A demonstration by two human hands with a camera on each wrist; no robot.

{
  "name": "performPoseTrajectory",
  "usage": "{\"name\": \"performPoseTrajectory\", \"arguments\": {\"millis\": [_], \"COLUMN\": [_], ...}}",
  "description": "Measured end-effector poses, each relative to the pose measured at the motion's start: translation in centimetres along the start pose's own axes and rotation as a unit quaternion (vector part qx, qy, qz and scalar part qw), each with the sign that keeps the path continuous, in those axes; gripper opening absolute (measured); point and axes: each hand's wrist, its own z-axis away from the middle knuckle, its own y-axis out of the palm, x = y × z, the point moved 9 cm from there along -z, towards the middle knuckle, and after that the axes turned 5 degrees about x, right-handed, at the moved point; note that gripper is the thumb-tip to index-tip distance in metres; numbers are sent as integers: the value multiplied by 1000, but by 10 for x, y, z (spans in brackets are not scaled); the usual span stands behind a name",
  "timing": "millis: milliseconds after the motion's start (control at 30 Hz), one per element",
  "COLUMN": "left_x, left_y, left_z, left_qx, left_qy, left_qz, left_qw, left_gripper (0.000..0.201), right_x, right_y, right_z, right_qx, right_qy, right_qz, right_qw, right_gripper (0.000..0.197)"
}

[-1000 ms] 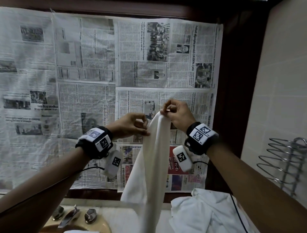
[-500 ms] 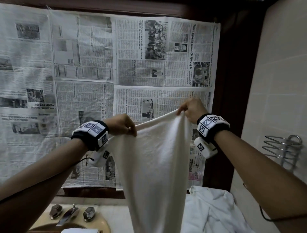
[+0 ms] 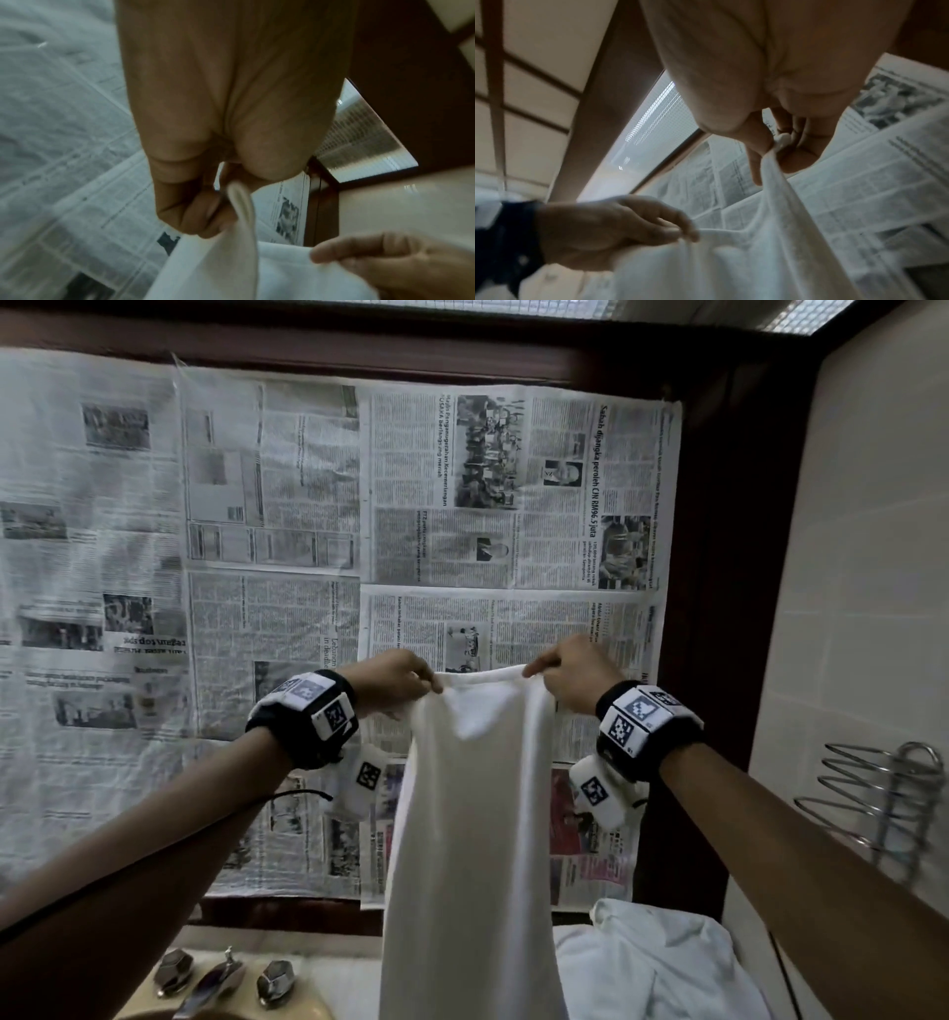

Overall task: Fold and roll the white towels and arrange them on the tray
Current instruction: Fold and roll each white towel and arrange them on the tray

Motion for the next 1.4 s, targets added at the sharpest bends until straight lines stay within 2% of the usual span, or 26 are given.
{"name": "performPoseTrajectory", "arguments": {"millis": [133, 300, 433, 500, 633, 733, 900, 1000, 1100, 1233, 1300, 1400], "left_x": [-15, -29, -28, -30, -34, -31, -15, -14, -15, -18, -23, -27], "left_y": [15, 16, 20, 28, 37, 38, 26, 26, 30, 36, 36, 36], "left_z": [2, 5, 3, 1, 5, 6, 1, -3, -6, -6, -5, -3], "left_qx": [39, -10, -28, -4, 45, 74, -43, -67, -58, -42, -35, -26], "left_qy": [21, 19, 13, 17, 34, 59, 46, 53, 51, 46, 58, 75], "left_qz": [175, 324, 381, 411, 472, 475, 455, 428, 425, 461, 476, 478], "left_qw": [984, 946, 924, 912, 880, 875, 888, 900, 902, 885, 877, 875], "left_gripper": [21, 14, 12, 10, 27, 45, 38, 32, 23, 16, 19, 35], "right_x": [13, 26, 25, 24, 15, 13, 7, 5, 4, 1, 1, 0], "right_y": [17, 27, 32, 35, 36, 37, 42, 44, 43, 44, 42, 41], "right_z": [4, 12, 12, 10, 5, 5, 2, 0, 1, 3, 5, 8], "right_qx": [30, 32, 12, 3, -30, -23, -32, -43, -40, -15, -14, -18], "right_qy": [-4, -16, 2, 2, 17, 24, 49, 47, 43, 43, 28, 15], "right_qz": [-146, -295, -346, -352, -359, -374, -384, -396, -405, -433, -427, -429], "right_qw": [989, 955, 938, 936, 933, 927, 922, 916, 913, 900, 904, 903], "right_gripper": [24, 16, 17, 16, 15, 15, 15, 15, 9, 15, 21, 25]}}
